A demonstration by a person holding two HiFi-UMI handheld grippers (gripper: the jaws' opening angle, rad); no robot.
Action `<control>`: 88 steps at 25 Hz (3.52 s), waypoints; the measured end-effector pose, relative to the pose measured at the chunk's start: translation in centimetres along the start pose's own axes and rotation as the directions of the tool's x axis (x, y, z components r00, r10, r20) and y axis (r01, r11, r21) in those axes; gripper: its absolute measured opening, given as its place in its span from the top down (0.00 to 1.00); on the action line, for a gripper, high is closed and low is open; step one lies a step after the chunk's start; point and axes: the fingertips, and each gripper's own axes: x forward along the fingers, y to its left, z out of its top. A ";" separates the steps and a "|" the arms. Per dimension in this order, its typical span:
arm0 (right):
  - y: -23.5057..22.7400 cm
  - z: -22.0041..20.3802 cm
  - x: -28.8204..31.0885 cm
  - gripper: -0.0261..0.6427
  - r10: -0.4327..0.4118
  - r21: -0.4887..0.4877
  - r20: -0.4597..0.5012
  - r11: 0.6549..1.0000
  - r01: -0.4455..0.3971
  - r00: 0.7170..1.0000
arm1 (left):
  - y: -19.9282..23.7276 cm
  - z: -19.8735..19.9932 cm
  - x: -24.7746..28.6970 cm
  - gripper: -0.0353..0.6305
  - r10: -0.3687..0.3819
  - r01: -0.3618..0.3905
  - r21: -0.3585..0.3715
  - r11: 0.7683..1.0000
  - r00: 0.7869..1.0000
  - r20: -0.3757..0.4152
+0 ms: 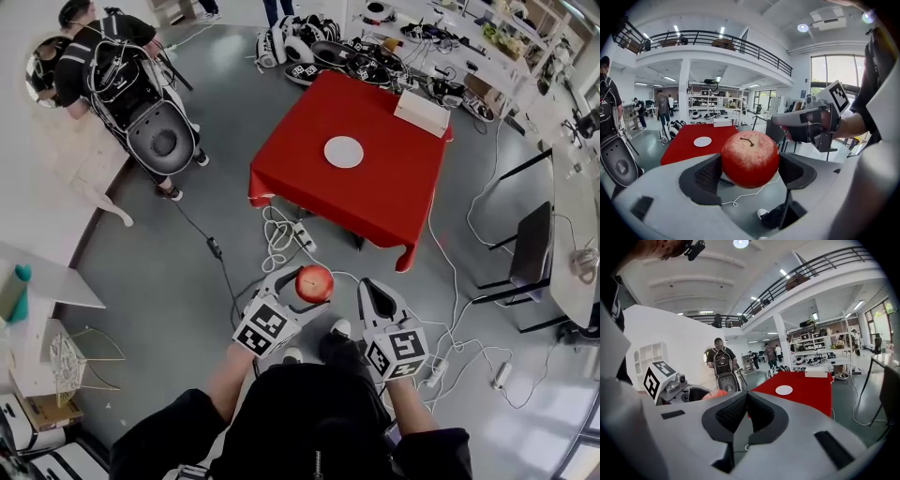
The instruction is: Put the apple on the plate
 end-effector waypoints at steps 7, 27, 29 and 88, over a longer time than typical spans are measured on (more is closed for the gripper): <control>-4.7 2.1 1.4 0.94 0.029 0.005 -0.014 1.000 -0.029 0.999 | 1.3 2.9 4.3 0.37 0.020 -0.021 -0.018 1.000 1.000 -0.016; -14.6 3.3 3.5 0.94 0.048 0.038 -0.032 0.998 -0.047 0.998 | 3.7 7.9 14.6 0.37 0.052 -0.052 -0.004 0.999 0.998 -0.041; -15.3 3.6 4.1 0.94 0.037 0.036 -0.033 0.999 -0.036 0.999 | 4.5 8.2 15.5 0.37 0.044 -0.044 -0.004 0.999 0.998 -0.038; -26.3 11.4 32.9 0.94 -0.013 0.064 -0.152 0.998 0.023 0.988 | 37.4 12.0 33.9 0.37 0.085 -0.086 -0.024 0.996 0.994 -0.064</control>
